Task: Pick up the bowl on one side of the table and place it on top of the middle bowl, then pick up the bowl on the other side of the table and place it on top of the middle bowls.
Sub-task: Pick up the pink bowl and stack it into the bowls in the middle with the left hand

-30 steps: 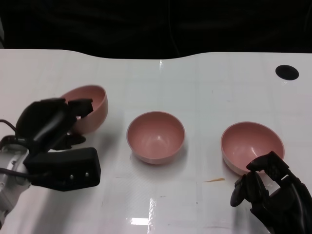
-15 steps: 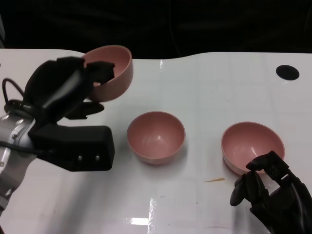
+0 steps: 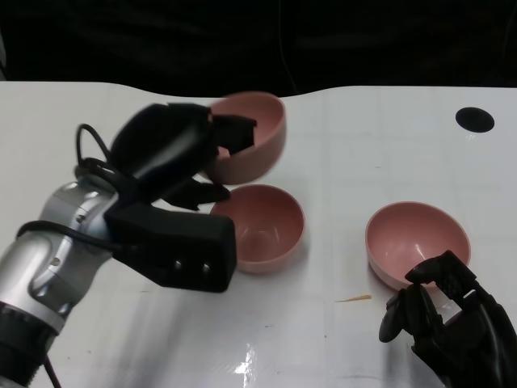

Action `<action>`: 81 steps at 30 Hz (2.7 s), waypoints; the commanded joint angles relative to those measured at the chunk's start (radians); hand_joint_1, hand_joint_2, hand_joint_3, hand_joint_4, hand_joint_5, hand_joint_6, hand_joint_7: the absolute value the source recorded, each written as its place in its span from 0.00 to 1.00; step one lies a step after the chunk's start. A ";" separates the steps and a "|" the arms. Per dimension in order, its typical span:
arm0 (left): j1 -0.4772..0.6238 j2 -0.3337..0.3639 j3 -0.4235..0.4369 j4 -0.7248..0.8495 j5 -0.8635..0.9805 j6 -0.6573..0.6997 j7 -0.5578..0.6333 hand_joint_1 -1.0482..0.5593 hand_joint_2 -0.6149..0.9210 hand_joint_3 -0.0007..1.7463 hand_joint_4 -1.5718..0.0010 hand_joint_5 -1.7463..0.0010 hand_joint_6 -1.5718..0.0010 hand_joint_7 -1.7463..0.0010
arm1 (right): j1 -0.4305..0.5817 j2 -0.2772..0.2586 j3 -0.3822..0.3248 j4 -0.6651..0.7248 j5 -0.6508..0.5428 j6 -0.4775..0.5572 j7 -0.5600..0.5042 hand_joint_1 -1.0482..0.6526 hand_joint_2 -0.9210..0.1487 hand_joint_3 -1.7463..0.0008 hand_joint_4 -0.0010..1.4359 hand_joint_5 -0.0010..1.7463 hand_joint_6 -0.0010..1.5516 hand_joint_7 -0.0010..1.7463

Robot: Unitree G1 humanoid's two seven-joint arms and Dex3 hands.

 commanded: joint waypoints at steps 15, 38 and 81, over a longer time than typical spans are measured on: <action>-0.024 -0.059 -0.058 0.147 0.046 -0.023 0.021 0.63 1.00 0.08 0.52 0.15 0.40 0.47 | 0.007 0.016 0.009 -0.001 -0.016 -0.031 -0.013 0.59 0.20 0.47 0.55 1.00 0.36 0.97; -0.048 -0.086 -0.102 0.289 0.075 -0.046 0.089 0.59 1.00 0.11 0.62 0.00 0.65 0.12 | 0.020 0.028 0.016 -0.023 -0.019 -0.015 -0.027 0.59 0.21 0.45 0.54 1.00 0.37 0.96; 0.013 -0.083 -0.097 0.242 0.084 -0.066 0.156 0.17 1.00 0.16 0.82 0.99 0.68 0.99 | 0.025 0.013 0.007 -0.032 -0.011 -0.006 -0.016 0.59 0.18 0.46 0.53 1.00 0.35 0.97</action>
